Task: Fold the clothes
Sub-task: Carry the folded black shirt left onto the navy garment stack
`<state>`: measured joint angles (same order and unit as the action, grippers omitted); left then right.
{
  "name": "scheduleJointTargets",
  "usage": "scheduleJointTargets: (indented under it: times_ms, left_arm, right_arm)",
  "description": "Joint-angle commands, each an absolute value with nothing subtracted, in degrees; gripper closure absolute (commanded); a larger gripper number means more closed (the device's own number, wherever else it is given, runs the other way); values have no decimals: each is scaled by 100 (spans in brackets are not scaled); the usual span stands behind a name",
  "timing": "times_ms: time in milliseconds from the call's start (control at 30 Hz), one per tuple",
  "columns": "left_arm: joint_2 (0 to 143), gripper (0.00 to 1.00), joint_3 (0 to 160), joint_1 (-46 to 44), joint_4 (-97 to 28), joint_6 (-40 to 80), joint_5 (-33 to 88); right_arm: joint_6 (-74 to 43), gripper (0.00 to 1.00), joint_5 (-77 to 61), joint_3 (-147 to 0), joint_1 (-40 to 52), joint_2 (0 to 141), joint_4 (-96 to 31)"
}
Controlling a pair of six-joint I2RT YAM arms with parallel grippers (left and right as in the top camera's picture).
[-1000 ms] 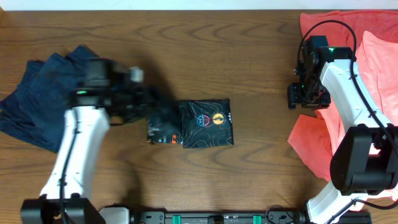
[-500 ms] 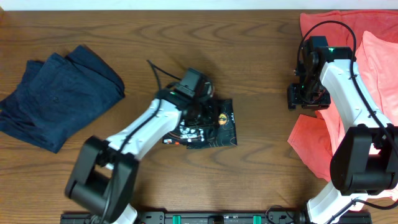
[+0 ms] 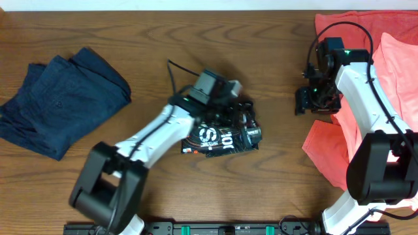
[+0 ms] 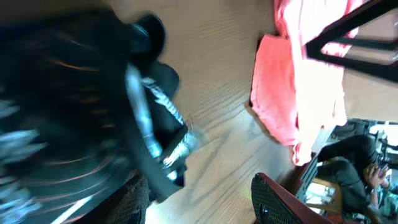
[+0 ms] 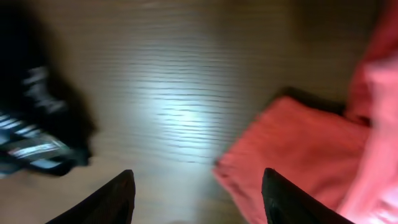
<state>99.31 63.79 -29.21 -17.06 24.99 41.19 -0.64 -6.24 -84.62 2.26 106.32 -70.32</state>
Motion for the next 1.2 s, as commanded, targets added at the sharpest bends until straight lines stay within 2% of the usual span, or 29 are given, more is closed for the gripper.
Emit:
scheduleJointTargets:
  times_ms: [0, 100, 200, 400, 633, 833, 867, 900, 967, 1000, 1033, 1167]
  left_arm:
    - [9472, 45, 6475, -2206, -2005, 2141, 4206]
    - [9397, 43, 6475, -1584, -2613, 2141, 3627]
    - [9435, 32, 6414, -1153, -3114, 2141, 3006]
    - [9557, 19, 6005, -843, -3135, 1887, 2884]
    - [10283, 16, 5946, -849, -2862, 1758, 2956]
    - [10766, 18, 5946, -1017, -2206, 1339, 3852]
    - [10796, 21, 5946, -1076, -2130, 1253, 3863]
    - [10805, 30, 5946, -1140, -2071, 1170, 3857]
    - [10801, 64, 5948, -1243, -2014, 989, 3857]
    - [10792, 86, 5957, -1264, -2001, 958, 3850]
    - [10790, 94, 5964, -1262, -1997, 958, 3822]
    - [10696, 94, 6121, -1059, -2145, 945, 3463]
  right_arm:
    - [565, 36, -1804, -8453, 521, 10501, -6980]
    - [937, 37, -2305, -8453, 814, 10501, -6912]
    - [926, 36, -2294, -8453, 1118, 10501, -6761]
    - [714, 36, -2290, -8453, 1474, 10501, -6552]
    - [644, 36, -2290, -8453, 1507, 10501, -6624]
    - [644, 36, -2281, -8453, 1507, 10501, -6624]
    - [642, 36, -2265, -8453, 1507, 10501, -6624]
    - [642, 36, -2250, -8453, 1507, 10501, -6628]
    - [644, 37, -2246, -8453, 1505, 10501, -6639]
    - [644, 37, -2231, -8453, 1498, 10501, -6643]
    - [642, 37, -2211, -8453, 1490, 10501, -6646]
    - [582, 38, -2078, -8453, 1446, 10501, -6665]
